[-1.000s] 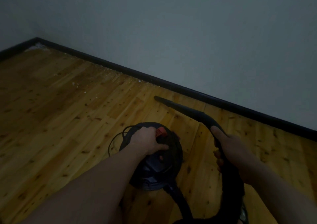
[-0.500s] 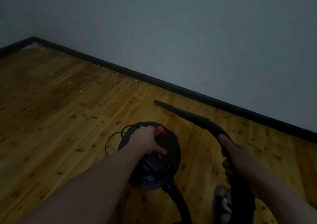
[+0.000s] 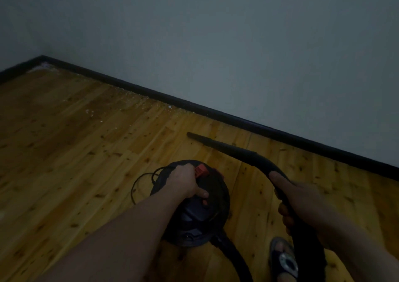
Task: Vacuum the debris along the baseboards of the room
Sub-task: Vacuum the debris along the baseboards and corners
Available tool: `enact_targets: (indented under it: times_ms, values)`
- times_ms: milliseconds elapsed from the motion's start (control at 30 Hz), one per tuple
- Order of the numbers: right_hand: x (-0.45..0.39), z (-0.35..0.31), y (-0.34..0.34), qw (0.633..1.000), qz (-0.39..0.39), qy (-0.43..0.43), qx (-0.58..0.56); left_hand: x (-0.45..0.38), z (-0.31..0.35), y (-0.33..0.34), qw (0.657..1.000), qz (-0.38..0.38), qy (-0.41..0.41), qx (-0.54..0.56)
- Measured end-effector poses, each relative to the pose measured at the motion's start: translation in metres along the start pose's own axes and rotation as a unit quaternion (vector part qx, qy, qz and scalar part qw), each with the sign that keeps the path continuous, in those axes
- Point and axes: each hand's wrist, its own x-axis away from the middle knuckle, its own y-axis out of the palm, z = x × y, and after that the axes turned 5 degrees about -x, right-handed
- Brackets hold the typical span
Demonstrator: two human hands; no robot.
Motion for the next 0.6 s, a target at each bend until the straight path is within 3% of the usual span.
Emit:
enact_targets:
  times_ms: [600]
  values:
    - [-0.012,-0.009,0.022,0.998,-0.06,0.002,0.021,0.006,0.009,-0.007,0.998,-0.001,-0.039,0.038]
